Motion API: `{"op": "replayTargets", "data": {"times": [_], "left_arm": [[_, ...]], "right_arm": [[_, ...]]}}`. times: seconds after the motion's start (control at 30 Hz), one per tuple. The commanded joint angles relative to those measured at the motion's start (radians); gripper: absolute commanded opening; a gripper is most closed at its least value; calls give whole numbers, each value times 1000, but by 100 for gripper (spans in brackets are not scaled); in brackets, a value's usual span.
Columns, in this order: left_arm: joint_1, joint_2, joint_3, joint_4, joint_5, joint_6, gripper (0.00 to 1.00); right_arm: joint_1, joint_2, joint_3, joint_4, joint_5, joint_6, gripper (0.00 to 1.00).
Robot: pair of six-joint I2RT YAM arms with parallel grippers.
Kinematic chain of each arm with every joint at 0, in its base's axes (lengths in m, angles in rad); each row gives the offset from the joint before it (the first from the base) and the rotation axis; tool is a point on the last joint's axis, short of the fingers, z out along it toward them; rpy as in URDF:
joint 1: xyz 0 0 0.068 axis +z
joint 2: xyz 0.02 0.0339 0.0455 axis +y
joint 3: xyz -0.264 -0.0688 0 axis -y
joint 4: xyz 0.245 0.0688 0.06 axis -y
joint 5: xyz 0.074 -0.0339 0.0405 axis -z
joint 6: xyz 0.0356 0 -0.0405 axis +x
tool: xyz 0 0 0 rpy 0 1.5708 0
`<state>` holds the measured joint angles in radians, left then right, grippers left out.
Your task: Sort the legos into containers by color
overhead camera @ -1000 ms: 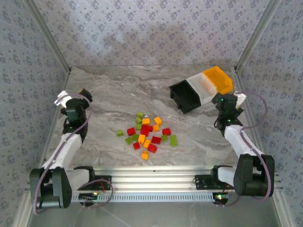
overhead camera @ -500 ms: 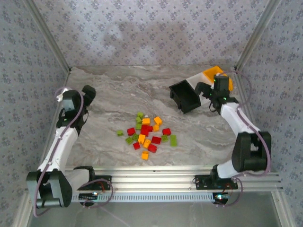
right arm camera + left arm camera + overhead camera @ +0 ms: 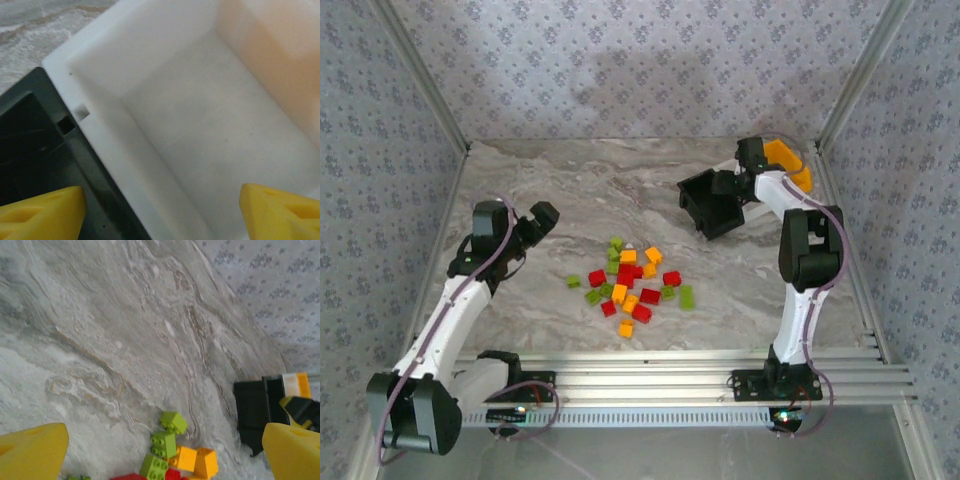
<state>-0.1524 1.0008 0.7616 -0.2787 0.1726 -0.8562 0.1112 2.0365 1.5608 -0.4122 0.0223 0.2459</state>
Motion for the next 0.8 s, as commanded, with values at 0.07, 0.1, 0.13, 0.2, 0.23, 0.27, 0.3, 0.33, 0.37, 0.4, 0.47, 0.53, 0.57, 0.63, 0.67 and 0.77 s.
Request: {"op": "replayTargets", "data": {"times": [0.07, 0.1, 0.13, 0.2, 0.23, 0.27, 0.3, 0.33, 0.37, 0.4, 0.47, 0.53, 0.57, 0.63, 0.67, 0.77], "left_arm": [[-24, -42, -18, -33, 29, 10, 99], [-25, -41, -18, -34, 30, 7, 99], [-28, -41, -18, -34, 31, 5, 99], [-34, -38, -18, -38, 32, -1, 100], [-38, -37, -18, -36, 33, -3, 99], [-43, -36, -17, -36, 30, -3, 100], [-45, -36, -16, -38, 26, -5, 99], [-47, -37, -15, -40, 21, -4, 99], [-47, -37, -16, -43, 21, -4, 100], [-47, -37, -16, -47, 17, -6, 99], [-47, -41, -15, -60, 13, -7, 99], [-46, -51, -16, -70, 10, -8, 99], [-47, -59, -20, -74, 10, -7, 99], [-47, -76, -26, -85, 3, -7, 99], [-46, -87, -29, -91, -2, -6, 99], [-47, -117, -38, -120, -16, 2, 99]], "right_arm": [[25, 66, 69, -105, 25, -15, 69], [30, 71, 70, -106, 22, -12, 65], [36, 75, 68, -110, 23, -9, 60], [56, 80, 64, -107, 24, -2, 50], [66, 83, 64, -106, 24, 1, 45], [83, 87, 66, -105, 22, 8, 42], [96, 94, 74, -111, 23, 16, 39], [110, 104, 88, -118, 25, 30, 34], [126, 115, 102, -122, 19, 43, 30], [141, 126, 116, -127, 19, 53, 27], [180, 153, 153, -133, 27, 87, 18], [217, 184, 201, -149, 31, 129, 4], [237, 200, 225, -151, 33, 152, 0], [281, 229, 280, -154, 41, 191, 0], [304, 250, 317, -165, 48, 213, 0], [361, 322, 447, -220, 51, 268, 0]]}}
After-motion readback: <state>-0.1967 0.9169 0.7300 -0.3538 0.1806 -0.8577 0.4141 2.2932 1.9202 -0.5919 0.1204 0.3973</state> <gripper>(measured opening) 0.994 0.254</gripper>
